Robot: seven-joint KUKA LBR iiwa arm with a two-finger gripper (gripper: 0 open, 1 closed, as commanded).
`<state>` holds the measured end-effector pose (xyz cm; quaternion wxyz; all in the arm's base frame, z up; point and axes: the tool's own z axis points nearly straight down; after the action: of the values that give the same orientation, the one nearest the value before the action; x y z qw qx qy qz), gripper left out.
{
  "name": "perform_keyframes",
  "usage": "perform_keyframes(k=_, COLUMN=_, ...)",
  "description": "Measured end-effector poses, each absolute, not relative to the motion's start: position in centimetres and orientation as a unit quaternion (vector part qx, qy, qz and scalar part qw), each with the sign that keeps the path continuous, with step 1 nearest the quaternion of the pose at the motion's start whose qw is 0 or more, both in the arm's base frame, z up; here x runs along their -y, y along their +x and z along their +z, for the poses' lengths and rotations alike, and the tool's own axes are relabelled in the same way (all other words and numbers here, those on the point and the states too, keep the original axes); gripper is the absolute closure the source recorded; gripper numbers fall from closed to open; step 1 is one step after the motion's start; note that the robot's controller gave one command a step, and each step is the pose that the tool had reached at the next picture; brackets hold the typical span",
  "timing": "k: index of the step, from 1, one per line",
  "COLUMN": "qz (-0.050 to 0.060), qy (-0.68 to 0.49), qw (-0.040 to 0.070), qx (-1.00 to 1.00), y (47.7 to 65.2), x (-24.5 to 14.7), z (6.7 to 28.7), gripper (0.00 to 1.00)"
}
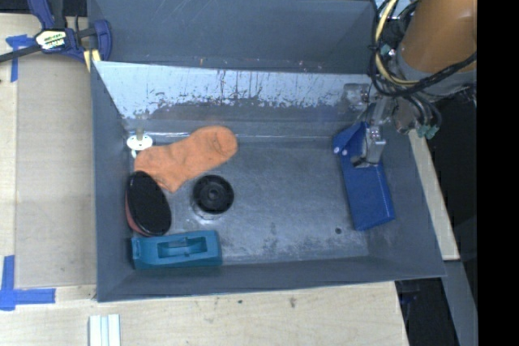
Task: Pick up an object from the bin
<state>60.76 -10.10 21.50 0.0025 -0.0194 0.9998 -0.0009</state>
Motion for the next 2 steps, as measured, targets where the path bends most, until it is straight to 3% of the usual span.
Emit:
perform_keyframes(k=1, qz=0.000, qy=0.040, qw=0.003, qx=-0.999, y=62.54, x=11.12, z=14.94, gripper=1.00)
perform_keyframes(k=2, qz=0.000, qy=0.040, qw=0.003, qx=-0.999, y=62.54, x=11.11, z=14.94, gripper=1.00)
